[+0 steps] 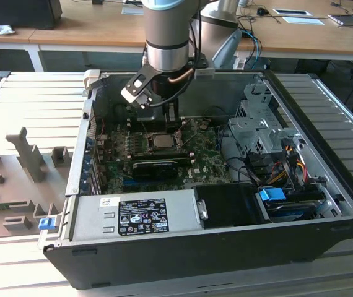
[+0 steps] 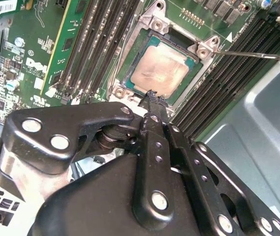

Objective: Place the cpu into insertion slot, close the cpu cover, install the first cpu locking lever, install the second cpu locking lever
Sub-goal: 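Close the cpu cover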

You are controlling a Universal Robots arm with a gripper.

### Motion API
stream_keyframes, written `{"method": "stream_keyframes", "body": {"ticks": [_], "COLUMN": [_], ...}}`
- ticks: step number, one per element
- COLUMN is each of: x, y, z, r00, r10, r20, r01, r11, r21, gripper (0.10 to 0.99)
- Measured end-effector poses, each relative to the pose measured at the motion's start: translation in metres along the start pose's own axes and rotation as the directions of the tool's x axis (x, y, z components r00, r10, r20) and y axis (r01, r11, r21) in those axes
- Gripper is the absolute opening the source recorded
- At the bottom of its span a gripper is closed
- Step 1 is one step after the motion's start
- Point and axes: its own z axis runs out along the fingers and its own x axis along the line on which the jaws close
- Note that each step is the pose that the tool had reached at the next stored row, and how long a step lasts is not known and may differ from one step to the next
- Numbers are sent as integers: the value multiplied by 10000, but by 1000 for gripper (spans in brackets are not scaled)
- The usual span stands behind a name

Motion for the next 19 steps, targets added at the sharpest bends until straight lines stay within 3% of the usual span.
{"method": "stream_keyframes", "body": {"ticks": [7,14,19], "x": [1,6,7], "y": [29,46,97], "z": [-14,-213,-230], "r00": [10000,10000,10000], "r10": [1,0,0], "r20": [0,0,0], "r01": [-1,0,0], "r11": [10000,10000,10000], "r21": [0,-1,-1], "gripper": [106,106,106]}}
